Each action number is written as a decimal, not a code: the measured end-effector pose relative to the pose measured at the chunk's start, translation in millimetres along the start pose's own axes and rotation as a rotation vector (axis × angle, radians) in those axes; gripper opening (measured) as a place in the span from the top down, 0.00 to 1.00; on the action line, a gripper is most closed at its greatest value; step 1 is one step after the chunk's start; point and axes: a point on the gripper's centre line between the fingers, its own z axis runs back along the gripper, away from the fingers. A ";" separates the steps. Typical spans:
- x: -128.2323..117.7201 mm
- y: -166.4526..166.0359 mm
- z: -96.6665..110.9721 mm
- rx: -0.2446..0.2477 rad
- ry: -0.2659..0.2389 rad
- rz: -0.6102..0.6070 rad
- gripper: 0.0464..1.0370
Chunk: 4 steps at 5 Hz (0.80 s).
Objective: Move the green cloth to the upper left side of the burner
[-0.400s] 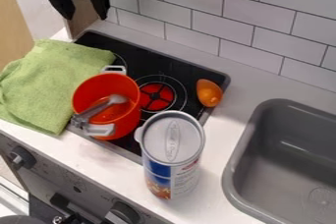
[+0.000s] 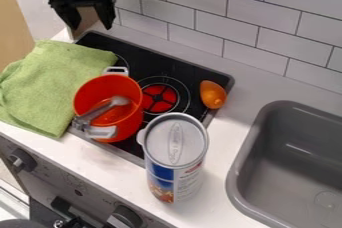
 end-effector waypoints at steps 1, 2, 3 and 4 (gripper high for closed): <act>-1.0 6.2 5.3 -0.020 0.011 0.021 0.04; -6.7 18.1 11.4 -0.002 0.014 -0.018 0.04; -28.2 35.4 10.3 0.018 0.020 -0.048 0.07; -45.1 53.3 20.7 0.013 0.001 -0.140 0.35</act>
